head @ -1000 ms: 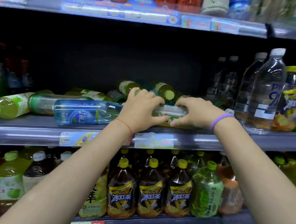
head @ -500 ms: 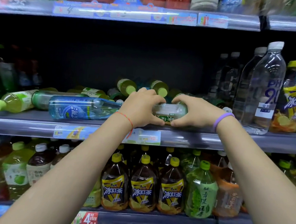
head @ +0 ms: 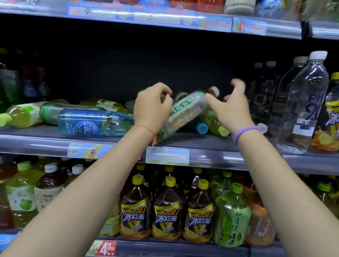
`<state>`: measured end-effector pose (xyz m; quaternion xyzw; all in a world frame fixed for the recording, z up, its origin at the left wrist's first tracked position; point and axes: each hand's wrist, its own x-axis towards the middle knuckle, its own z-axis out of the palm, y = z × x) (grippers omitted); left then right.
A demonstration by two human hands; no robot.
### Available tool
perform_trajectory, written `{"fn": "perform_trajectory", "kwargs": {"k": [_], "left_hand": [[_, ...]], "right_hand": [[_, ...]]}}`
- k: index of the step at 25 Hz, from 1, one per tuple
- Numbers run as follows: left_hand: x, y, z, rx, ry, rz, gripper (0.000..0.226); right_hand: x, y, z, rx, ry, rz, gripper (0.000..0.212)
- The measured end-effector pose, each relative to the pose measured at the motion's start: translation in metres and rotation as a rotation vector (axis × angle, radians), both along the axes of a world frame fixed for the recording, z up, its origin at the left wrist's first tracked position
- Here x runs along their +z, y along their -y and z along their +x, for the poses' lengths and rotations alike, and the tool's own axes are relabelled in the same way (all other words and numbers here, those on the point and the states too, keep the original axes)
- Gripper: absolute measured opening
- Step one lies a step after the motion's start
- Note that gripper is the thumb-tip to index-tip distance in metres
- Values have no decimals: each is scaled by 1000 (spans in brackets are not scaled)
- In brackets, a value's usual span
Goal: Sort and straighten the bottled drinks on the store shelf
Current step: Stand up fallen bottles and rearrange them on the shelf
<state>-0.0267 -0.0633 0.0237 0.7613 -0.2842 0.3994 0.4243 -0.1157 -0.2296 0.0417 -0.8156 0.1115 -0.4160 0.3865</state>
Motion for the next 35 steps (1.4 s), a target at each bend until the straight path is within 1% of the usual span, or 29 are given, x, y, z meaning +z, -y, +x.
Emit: {"fn": "perform_trajectory", "kwargs": {"k": [1, 2, 3, 5, 8, 9, 10, 12, 13, 15, 16, 17, 18, 19, 20, 22, 23, 24, 26, 27, 28, 29, 30, 31, 32, 33, 34, 35], "left_hand": [[1, -3, 3, -5, -28, 18, 12], [1, -2, 4, 3, -71, 92, 14], [0, 0, 3, 8, -111, 188, 19], [-1, 5, 7, -52, -171, 333, 32], [3, 1, 11, -143, -234, 497, 51], [2, -1, 12, -152, -231, 485, 52], [0, -2, 12, -154, -213, 428, 50], [-8, -2, 8, -153, -172, 269, 47], [-11, -3, 8, -171, -167, 192, 46], [-18, -2, 15, -255, -192, 56, 43], [-21, -3, 18, -300, -213, 3, 46], [-23, -5, 22, -338, -232, -40, 51], [-24, -7, 25, -367, -259, -70, 57], [-25, -9, 28, -401, -283, -89, 61], [-26, -11, 29, -433, -304, -97, 63], [-29, -16, 34, -471, -315, -97, 68], [-30, -18, 37, -481, -313, -90, 73], [-31, -18, 42, -479, -315, -81, 76], [-31, -19, 42, -470, -327, -71, 80], [-30, -19, 38, -450, -337, -70, 82], [-30, -18, 31, -402, -317, -61, 86], [-30, -18, 22, -308, -236, -46, 89], [-30, -18, 14, -190, -66, -30, 87], [-29, -18, 6, -100, 166, -23, 79], [-28, -16, 0, -80, 367, -23, 67], [-27, -8, -6, -100, 487, 14, 53], [-25, 2, -7, -119, 518, 100, 40], [-20, 11, -10, -117, 461, 222, 29]], "right_hand": [[-7, -3, 11, 8, -124, 83, 82], [-13, -5, 19, 8, -231, 125, 81], [-17, -7, 25, 4, -283, 155, 81], [-18, -8, 36, -25, -248, 211, 80], [-15, -14, 41, -4, -83, 324, 65], [-15, -17, 43, 23, -12, 349, 61], [-15, -21, 43, 50, 53, 358, 59], [-16, -32, 41, 133, 169, 342, 58], [-16, -39, 42, 188, 187, 342, 59], [-20, -51, 48, 285, 134, 354, 62], [-23, -56, 53, 318, 77, 354, 57], [-26, -60, 60, 345, 32, 346, 48], [-29, -65, 64, 380, 10, 338, 37], [-32, -67, 67, 420, 12, 328, 32], [-33, -70, 68, 448, 22, 309, 36], [-37, -72, 70, 451, 19, 239, 56], [-38, -73, 71, 435, 7, 205, 62], [-40, -74, 71, 411, -8, 183, 63], [-41, -73, 70, 343, -40, 136, 53], [-40, -71, 67, 296, -34, 96, 42], [-37, -68, 62, 223, -4, 43, 30], [-33, -61, 58, 124, 33, -21, 22], [-30, -53, 52, -2, 58, -99, 20], [-26, -42, 47, -128, 45, -175, 20], [-24, -31, 44, -230, -15, -248, 18], [-21, -19, 39, -293, -118, -317, 18], [-22, -13, 36, -320, -254, -393, 22], [-24, -8, 33, -323, -390, -488, 30]]}}
